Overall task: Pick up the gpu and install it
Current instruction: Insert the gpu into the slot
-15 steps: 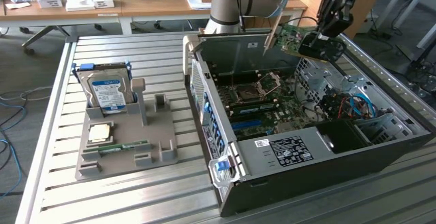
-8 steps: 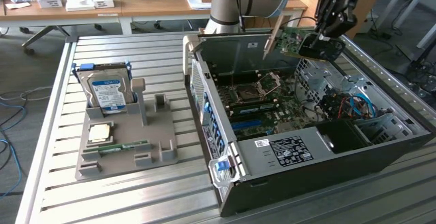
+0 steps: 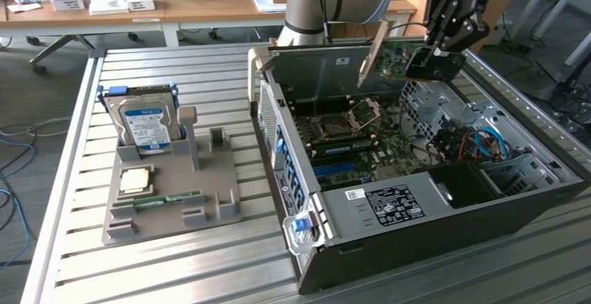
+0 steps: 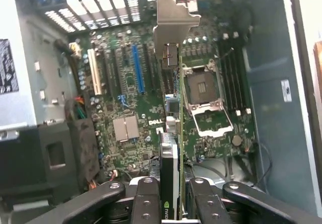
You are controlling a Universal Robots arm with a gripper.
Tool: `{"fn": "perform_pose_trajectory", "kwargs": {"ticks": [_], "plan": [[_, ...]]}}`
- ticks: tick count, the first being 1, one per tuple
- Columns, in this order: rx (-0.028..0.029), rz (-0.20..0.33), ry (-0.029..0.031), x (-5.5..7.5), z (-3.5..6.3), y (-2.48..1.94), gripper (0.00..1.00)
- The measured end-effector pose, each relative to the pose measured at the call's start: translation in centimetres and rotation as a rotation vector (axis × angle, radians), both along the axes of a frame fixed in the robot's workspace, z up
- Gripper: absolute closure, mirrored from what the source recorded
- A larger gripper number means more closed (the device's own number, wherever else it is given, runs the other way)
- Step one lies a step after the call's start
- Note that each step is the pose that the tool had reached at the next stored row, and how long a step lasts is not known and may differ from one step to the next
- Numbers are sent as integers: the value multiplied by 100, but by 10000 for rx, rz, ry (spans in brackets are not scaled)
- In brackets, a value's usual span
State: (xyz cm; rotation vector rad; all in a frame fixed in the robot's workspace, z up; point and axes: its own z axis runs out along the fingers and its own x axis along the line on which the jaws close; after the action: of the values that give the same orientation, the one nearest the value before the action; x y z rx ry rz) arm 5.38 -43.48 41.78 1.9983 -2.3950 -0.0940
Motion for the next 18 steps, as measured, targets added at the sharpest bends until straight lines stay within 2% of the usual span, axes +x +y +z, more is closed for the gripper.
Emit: {"fn": "perform_pose_trajectory", "kwargs": {"ticks": [6,13,18], "plan": [[-2,1038,0,0,-5,0,73],[1,1301,-4,0,-16,1,73],[4,1680,-51,-1,-40,4,73]]}}
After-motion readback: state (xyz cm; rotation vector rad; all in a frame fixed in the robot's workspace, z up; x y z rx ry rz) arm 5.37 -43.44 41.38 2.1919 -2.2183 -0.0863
